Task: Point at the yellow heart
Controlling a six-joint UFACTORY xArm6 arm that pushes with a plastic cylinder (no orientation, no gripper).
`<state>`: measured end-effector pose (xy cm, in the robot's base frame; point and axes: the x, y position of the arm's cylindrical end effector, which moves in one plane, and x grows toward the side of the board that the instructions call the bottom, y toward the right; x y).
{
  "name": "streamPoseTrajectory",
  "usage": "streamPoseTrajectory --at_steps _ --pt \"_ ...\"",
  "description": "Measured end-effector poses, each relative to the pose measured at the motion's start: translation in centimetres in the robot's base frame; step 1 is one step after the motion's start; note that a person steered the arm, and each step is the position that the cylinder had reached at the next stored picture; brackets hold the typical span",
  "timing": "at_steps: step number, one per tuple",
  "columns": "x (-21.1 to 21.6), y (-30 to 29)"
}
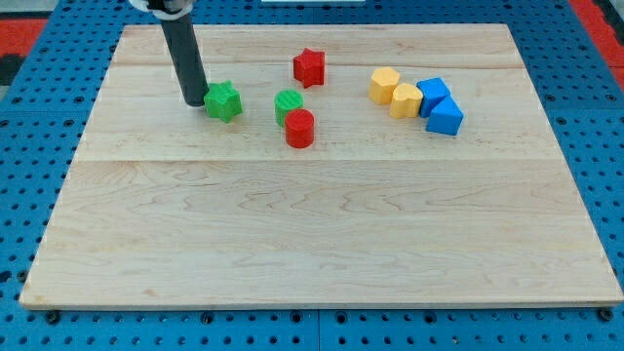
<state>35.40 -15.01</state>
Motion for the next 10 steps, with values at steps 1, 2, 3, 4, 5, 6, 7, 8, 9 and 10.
streamPoseTrajectory --at_steps 1,2,3,4,5,6,7,8,9,10 --pt "2.1 0.1" --pt "4.0 1.9" --pt "5.5 3.7" --pt "8.2 6.6" --pt "13.0 10.4" --pt "14.8 15.2" --pt "14.8 22.1" --pt "15.0 22.8" --pt "17.2 19.9" --pt "14.3 18.9"
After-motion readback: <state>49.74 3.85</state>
